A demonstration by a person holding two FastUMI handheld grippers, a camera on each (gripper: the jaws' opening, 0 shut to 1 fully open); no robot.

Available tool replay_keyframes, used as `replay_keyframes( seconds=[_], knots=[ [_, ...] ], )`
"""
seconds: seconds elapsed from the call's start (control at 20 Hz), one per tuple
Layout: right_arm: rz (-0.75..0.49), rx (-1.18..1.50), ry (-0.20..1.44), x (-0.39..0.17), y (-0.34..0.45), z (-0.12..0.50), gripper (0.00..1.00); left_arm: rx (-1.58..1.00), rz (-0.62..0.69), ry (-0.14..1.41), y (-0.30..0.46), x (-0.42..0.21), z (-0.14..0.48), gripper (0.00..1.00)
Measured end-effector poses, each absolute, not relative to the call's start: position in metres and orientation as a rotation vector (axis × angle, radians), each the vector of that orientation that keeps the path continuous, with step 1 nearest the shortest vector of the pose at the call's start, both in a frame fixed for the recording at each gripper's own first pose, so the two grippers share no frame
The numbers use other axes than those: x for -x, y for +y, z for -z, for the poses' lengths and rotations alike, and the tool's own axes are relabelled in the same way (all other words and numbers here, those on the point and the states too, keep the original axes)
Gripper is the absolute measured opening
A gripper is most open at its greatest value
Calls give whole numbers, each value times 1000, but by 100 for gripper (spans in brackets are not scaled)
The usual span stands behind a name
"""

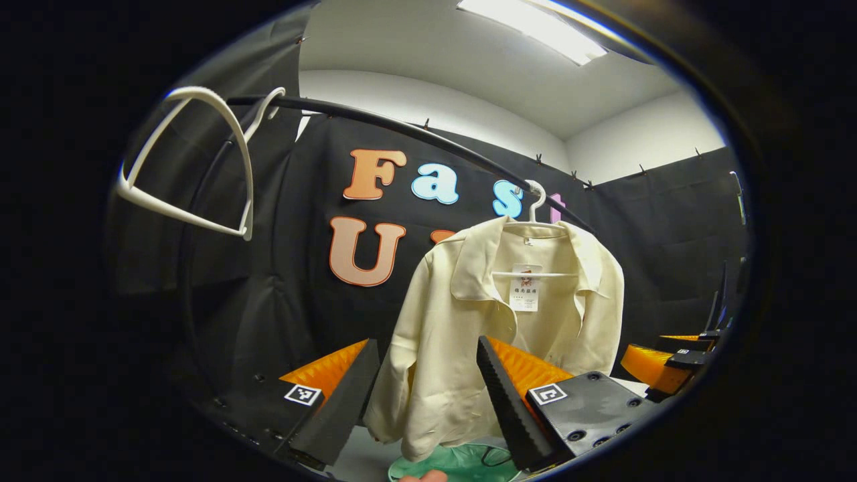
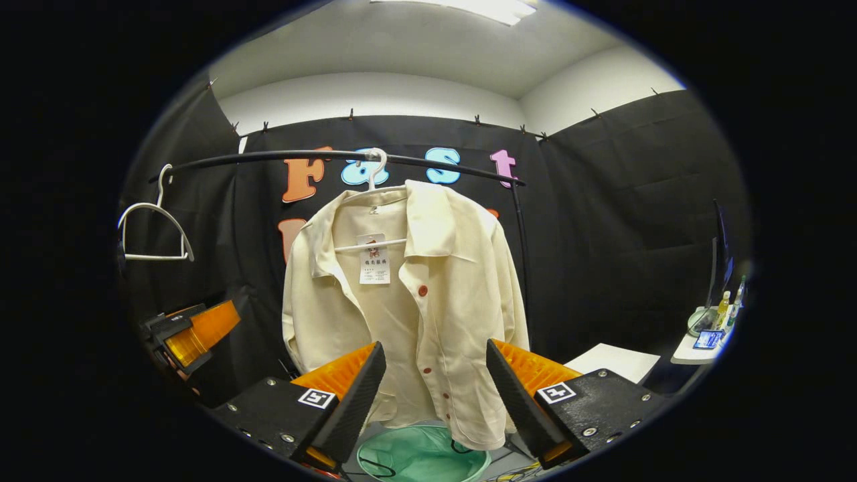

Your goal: Grasp the clothes on the hanger with both hands and then place them into the laundry hamper below.

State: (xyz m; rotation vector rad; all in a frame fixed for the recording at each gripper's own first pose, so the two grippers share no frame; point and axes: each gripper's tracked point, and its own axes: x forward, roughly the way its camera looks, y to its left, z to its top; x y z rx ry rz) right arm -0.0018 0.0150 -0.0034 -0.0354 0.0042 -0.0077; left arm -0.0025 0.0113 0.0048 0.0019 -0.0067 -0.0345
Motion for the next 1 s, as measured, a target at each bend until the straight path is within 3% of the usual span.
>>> replay_keyframes(
  seconds=[0.05, 0.45, 0.85, 1.0],
  knots=[
    [9, 47, -7, -4, 18, 0, 94, -2, 32, -5, 14, 3, -3, 97],
    [58, 106, -31, -101, 44, -5, 94, 20, 49, 51, 43, 20, 19, 96],
    [355, 123, -16, -195, -29, 26, 95, -23, 0, 35, 51, 16, 14, 97],
    [356, 106, -48, -197, -55, 21, 93, -29, -25, 24, 31, 7, 16, 97]
  ],
)
